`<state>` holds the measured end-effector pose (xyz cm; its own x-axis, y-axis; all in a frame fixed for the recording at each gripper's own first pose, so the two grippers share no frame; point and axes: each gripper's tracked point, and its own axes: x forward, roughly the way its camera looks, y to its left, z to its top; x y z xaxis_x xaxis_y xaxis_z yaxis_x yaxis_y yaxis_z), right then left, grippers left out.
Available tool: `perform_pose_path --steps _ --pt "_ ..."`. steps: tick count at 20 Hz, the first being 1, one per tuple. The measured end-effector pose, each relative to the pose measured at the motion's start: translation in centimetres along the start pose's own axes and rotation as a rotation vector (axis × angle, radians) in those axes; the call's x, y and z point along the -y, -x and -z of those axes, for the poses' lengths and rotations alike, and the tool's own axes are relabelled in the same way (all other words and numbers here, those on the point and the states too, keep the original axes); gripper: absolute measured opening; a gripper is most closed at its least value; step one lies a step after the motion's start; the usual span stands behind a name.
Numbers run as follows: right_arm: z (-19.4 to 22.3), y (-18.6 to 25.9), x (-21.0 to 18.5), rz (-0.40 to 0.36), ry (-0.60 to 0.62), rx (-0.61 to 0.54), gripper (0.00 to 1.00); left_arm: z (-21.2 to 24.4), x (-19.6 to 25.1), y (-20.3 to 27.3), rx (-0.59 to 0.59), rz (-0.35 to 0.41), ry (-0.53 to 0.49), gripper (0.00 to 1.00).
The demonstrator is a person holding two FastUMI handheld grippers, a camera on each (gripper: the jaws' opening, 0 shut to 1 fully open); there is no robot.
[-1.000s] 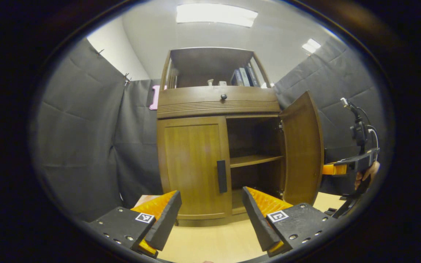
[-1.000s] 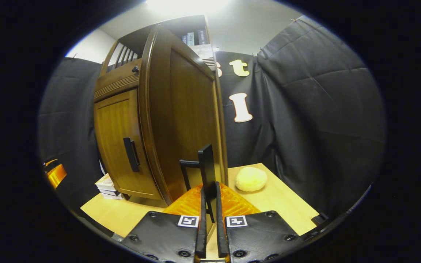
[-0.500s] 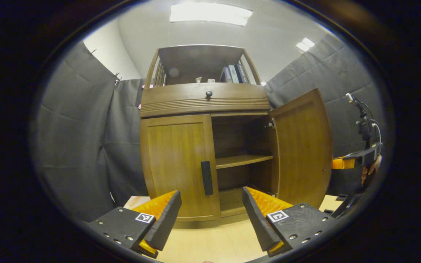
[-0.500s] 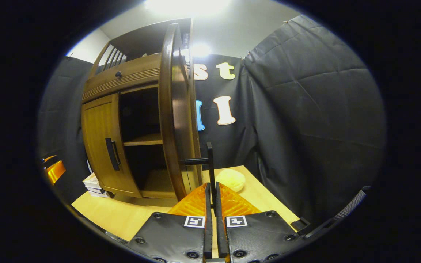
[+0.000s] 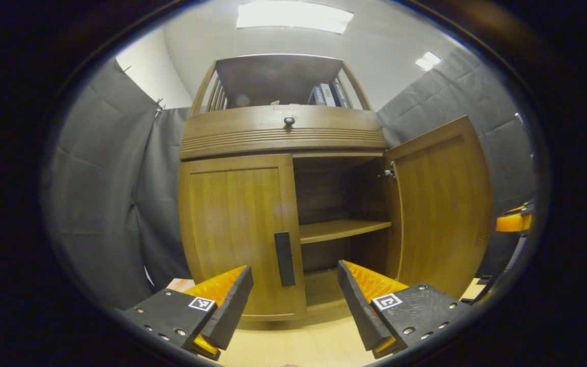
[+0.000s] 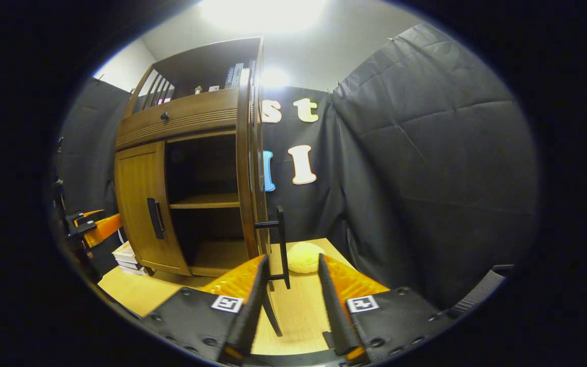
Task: Open the right door of the double-door shoe cabinet with the right hand, and open the left door with the left hand.
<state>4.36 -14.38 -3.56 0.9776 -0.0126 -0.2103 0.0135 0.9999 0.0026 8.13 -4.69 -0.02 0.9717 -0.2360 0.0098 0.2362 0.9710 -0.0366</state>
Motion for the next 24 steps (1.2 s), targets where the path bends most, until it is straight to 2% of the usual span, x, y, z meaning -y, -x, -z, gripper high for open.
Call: perform_pose_path --steps 3,8,9,13,15,16,18,19,20,22,24 --pt "-0.1 1.7 0.9 0.039 0.029 0.015 1.00 0.4 -0.4 -2.3 -0.004 -0.005 -0.004 0.96" --pt "0.8 3.9 1.3 0.081 0.017 0.007 1.00 1.3 -1.4 -7.0 -0.014 -0.023 0.017 0.96" --pt "1.0 4.2 1.6 0.092 0.014 0.005 0.96 1.4 -1.8 -7.9 -0.014 -0.032 0.014 0.96" --pt "2.3 5.1 2.5 0.125 0.012 -0.026 0.96 1.9 -3.0 -11.9 -0.016 -0.050 0.008 0.96" --pt "2.4 5.5 2.8 0.140 0.004 -0.033 1.00 2.6 -3.3 -13.7 -0.024 -0.050 0.018 0.96" --pt "2.5 5.5 3.0 0.148 0.002 -0.033 0.96 3.0 -3.3 -14.6 -0.032 -0.046 0.023 0.96" --pt "2.8 5.7 3.2 0.159 0.001 -0.042 1.00 4.1 -3.3 -16.0 -0.056 -0.046 0.020 0.96" --pt "2.8 5.8 3.3 0.164 0.000 -0.043 0.96 4.5 -3.5 -16.7 -0.068 -0.049 0.019 0.96" --pt "2.8 5.9 3.3 0.167 -0.001 -0.044 1.00 5.1 -3.6 -17.1 -0.079 -0.051 0.020 0.96" --pt "2.8 5.9 3.3 0.171 -0.004 -0.043 1.00 6.1 -3.3 -17.4 -0.112 -0.045 0.028 0.96" --pt "3.1 5.8 3.2 0.170 -0.005 -0.049 0.96 6.5 -3.2 -17.9 -0.130 -0.041 0.027 0.85"
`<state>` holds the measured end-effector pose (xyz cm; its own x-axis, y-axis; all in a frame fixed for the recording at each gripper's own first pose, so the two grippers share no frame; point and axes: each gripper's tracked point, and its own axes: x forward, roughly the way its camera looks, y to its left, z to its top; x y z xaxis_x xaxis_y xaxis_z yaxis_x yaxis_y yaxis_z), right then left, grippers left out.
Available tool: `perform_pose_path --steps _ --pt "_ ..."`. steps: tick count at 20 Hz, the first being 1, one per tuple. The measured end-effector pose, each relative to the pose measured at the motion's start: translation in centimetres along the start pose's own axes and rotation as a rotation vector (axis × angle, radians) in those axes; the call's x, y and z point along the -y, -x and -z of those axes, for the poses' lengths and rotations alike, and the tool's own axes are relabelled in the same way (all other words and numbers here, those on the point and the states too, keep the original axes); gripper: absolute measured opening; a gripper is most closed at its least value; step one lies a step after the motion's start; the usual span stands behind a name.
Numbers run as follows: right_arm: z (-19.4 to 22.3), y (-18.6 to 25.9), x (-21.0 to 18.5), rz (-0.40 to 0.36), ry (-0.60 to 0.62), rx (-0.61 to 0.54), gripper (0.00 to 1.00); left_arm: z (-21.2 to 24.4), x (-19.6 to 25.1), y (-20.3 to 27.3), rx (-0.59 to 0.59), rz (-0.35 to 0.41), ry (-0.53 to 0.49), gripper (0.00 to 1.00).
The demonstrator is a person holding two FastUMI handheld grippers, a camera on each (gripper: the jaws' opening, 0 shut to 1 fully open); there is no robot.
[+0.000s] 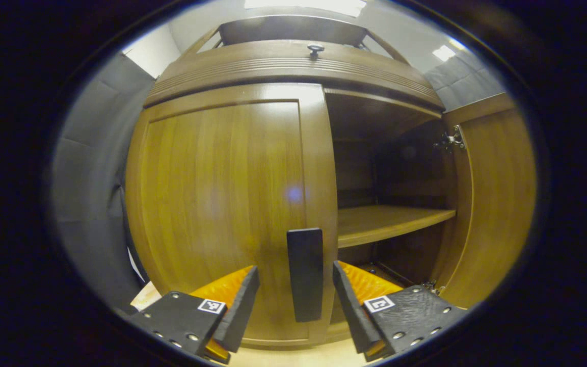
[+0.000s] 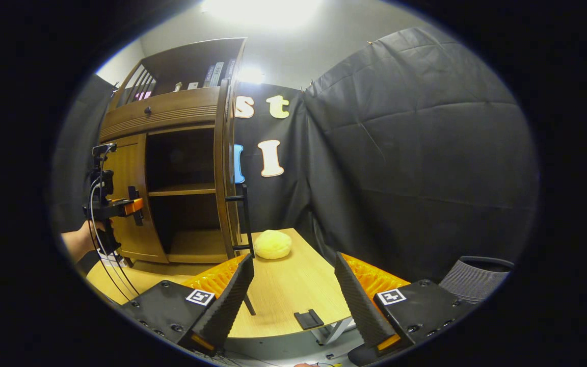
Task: Open the right door of the double-door shoe cabinet with the right hand, and open the left door with the left hand.
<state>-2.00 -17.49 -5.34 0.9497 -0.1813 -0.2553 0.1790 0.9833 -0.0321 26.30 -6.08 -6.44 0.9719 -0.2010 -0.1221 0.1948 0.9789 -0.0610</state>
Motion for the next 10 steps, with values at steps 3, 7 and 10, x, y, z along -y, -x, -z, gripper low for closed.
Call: perform_pose_path --steps 3,7,10 --pt "0.2 -0.1 -0.5 -0.008 0.005 -0.002 1.00 0.0 0.1 -1.1 0.022 0.022 -0.007 0.75" --pt "0.4 -0.1 -0.7 -0.016 0.011 0.000 1.00 0.5 0.6 -1.0 0.011 0.008 0.013 0.50" --pt "0.1 -0.2 -0.9 -0.023 0.005 0.009 1.00 0.7 0.8 -0.5 -0.029 -0.010 0.048 0.31"
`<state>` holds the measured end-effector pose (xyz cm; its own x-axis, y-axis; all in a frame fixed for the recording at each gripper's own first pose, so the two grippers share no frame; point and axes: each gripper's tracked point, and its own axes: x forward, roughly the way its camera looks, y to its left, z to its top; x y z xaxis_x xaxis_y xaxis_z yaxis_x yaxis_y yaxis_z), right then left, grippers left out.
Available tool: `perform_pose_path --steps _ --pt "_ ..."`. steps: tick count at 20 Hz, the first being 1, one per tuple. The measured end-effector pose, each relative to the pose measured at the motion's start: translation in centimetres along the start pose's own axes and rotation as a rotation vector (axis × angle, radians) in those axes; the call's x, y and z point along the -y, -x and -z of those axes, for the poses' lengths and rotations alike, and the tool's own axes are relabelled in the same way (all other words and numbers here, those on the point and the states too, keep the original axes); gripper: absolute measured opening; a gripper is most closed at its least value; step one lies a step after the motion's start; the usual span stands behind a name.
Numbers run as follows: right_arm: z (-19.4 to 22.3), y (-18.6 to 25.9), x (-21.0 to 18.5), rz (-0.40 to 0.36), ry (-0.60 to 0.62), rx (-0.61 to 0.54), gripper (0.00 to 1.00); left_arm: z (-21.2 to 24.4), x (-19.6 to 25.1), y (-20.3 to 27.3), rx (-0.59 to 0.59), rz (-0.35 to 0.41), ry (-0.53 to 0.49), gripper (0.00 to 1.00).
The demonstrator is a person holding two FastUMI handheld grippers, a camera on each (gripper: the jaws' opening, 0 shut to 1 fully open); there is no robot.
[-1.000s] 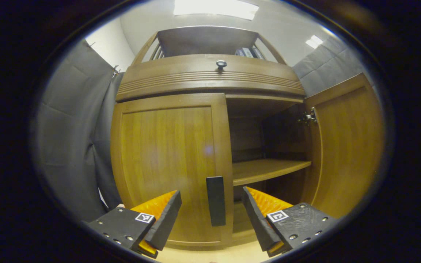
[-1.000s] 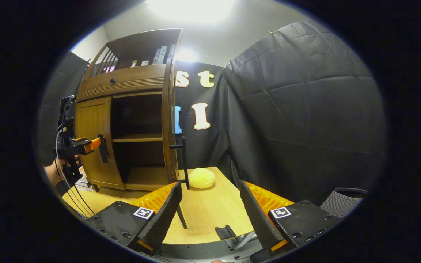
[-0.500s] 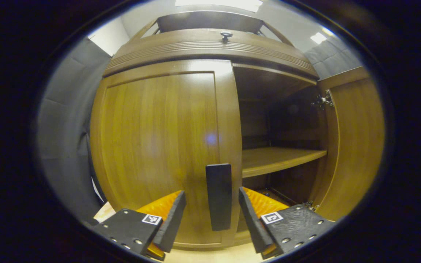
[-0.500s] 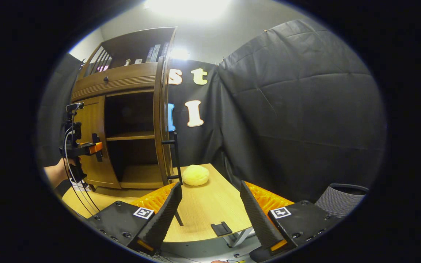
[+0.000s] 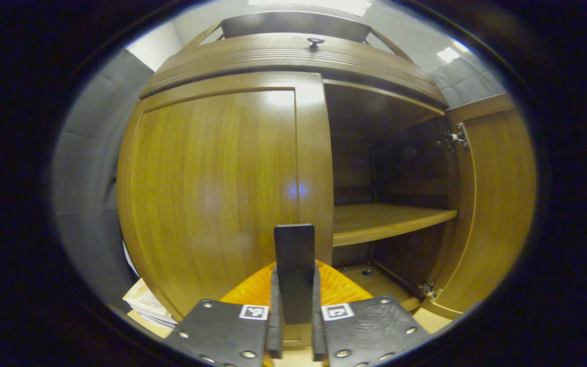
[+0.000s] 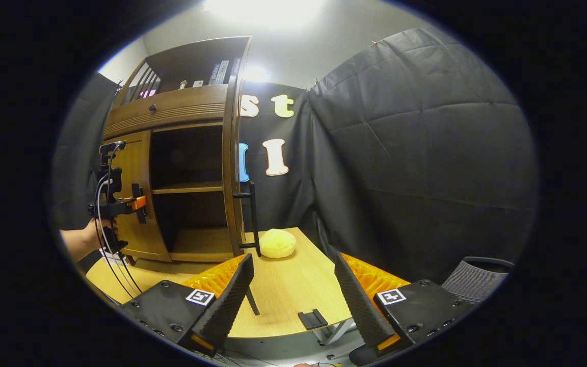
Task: Open the right door of the double-door shoe cabinet with the right hand, and open the left door with the left hand.
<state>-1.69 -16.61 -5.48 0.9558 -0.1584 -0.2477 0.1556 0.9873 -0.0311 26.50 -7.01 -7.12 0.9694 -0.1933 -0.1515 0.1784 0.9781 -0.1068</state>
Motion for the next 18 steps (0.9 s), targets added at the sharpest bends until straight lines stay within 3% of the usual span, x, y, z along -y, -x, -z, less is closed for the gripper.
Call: perform_pose_path --steps 2,18 --pt "-0.5 -0.1 -0.2 -0.006 -0.009 0.011 1.00 -0.1 -0.2 0.5 -0.015 -0.009 -0.021 0.19" --pt "-2.0 -0.8 -5.9 -0.145 0.011 0.053 0.97 0.1 -2.9 10.7 -0.016 -0.018 -0.008 0.22"
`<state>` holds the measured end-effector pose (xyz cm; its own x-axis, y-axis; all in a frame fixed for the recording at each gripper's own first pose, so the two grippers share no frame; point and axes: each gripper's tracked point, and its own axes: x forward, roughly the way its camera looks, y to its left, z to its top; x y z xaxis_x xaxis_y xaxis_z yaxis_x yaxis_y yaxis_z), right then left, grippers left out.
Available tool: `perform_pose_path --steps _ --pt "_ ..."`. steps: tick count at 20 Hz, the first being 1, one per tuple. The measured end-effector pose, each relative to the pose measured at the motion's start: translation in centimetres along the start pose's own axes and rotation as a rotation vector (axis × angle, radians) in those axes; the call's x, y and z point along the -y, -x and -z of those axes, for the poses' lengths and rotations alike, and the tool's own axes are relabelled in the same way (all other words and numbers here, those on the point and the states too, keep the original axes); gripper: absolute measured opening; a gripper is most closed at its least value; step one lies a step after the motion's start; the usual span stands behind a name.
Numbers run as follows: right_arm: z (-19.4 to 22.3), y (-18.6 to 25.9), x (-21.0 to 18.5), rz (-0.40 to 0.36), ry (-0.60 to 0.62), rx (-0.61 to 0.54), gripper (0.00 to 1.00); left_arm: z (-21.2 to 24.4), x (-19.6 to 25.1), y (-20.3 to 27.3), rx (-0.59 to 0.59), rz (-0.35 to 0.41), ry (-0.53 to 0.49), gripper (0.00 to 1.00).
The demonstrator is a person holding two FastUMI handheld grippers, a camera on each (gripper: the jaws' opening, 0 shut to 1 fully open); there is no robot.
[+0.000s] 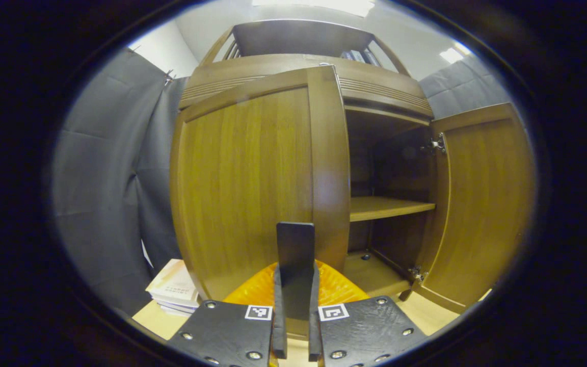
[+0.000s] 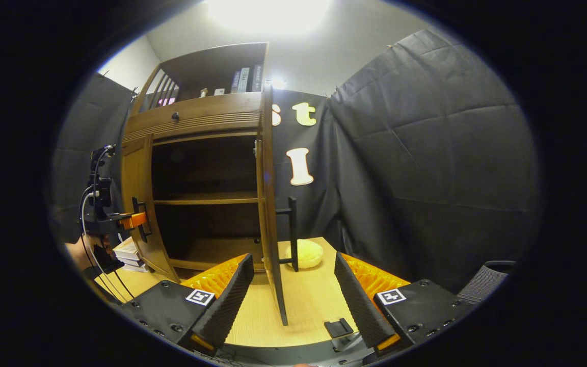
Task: Open the right door of the double-door shoe cabinet with the right hand, and open the left door with the left hand.
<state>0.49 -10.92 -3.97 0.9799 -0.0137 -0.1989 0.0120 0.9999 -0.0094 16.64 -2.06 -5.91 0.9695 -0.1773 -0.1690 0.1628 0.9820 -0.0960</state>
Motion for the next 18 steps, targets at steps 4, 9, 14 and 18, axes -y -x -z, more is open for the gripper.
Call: perform_pose_path --steps 4,9,14,18 --pt "-0.2 -0.6 -2.1 -0.047 0.007 0.004 0.96 0.2 -1.6 2.7 0.003 -0.003 0.005 0.22" --pt "-0.8 -1.5 -4.9 -0.105 0.005 0.016 0.97 0.3 -3.7 5.4 0.003 -0.017 -0.006 0.19" --pt "-0.6 -1.9 -7.8 -0.161 0.024 0.015 1.00 0.5 -6.1 7.7 0.000 -0.032 -0.012 0.20" --pt "-0.8 -2.3 -9.7 -0.194 0.016 0.017 1.00 0.6 -8.0 9.0 0.000 -0.044 -0.002 0.20"
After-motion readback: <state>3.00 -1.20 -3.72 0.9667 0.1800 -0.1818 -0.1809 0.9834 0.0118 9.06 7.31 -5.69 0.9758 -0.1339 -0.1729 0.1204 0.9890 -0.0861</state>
